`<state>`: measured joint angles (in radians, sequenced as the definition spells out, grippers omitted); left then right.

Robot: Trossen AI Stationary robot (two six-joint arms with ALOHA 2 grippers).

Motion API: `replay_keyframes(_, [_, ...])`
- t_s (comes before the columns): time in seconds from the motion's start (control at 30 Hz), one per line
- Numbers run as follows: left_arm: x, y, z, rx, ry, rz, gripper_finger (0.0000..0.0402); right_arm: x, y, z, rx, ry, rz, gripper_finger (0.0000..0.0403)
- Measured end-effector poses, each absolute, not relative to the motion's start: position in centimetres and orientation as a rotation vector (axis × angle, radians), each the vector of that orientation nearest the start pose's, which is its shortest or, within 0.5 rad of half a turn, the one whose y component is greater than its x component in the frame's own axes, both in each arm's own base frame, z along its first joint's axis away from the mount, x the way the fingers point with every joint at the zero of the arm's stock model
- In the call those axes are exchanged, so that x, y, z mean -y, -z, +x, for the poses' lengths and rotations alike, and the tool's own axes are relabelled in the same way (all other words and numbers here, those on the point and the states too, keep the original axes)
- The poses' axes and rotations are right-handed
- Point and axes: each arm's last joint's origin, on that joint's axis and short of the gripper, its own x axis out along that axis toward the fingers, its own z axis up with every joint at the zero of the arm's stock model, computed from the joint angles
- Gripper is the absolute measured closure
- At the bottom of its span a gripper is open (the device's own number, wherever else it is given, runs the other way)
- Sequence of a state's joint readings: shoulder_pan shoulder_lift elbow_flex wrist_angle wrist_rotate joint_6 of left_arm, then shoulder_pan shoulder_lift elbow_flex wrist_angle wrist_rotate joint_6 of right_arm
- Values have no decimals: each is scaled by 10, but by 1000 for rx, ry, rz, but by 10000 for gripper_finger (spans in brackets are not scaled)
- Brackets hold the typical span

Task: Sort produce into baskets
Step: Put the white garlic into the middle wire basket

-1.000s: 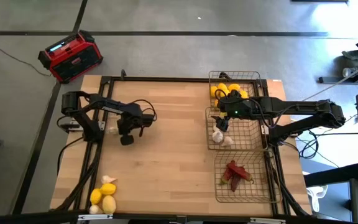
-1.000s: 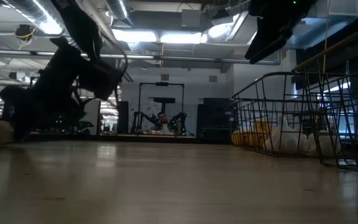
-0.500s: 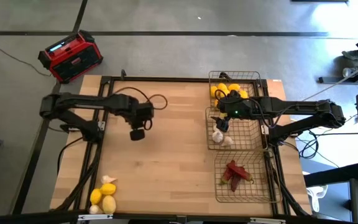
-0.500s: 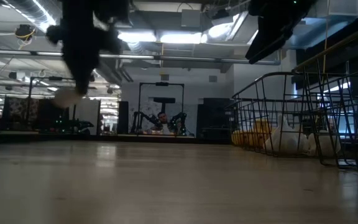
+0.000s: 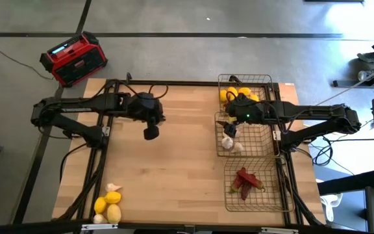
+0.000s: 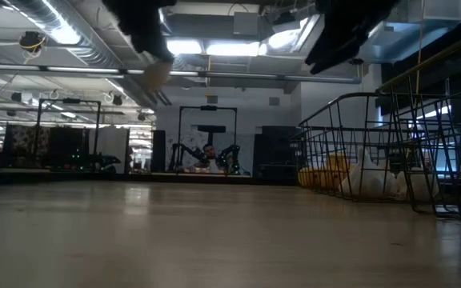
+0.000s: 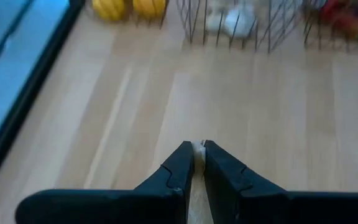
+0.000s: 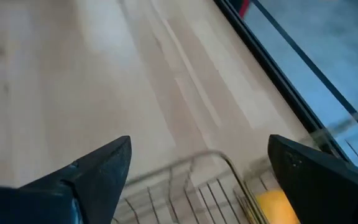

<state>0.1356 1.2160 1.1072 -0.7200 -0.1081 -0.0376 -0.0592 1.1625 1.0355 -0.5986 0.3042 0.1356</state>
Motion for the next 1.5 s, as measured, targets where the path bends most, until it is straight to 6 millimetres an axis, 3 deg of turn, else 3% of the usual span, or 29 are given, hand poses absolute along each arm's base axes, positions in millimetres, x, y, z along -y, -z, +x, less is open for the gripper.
replay_keyframes(0.43, [-31, -334, 268, -468, -200, 27, 369, 20, -313, 274, -503, 192, -28, 31])
replay_keyframes(0.83, [-19, -333, 283, -389, -154, 38, 368, 18, -297, 326, -283, -2, -18, 31])
replay_keyframes(1.23, [-12, -325, 301, -351, -130, 38, 368, 16, -291, 344, -179, -69, -14, 34])
replay_keyframes(1.37, [-11, -325, 301, -346, -127, 39, 368, 16, -289, 345, -185, -69, -14, 63])
replay_keyframes(1.5, [-11, -325, 301, -350, -127, 37, 368, 17, -288, 346, -190, -69, -15, 124])
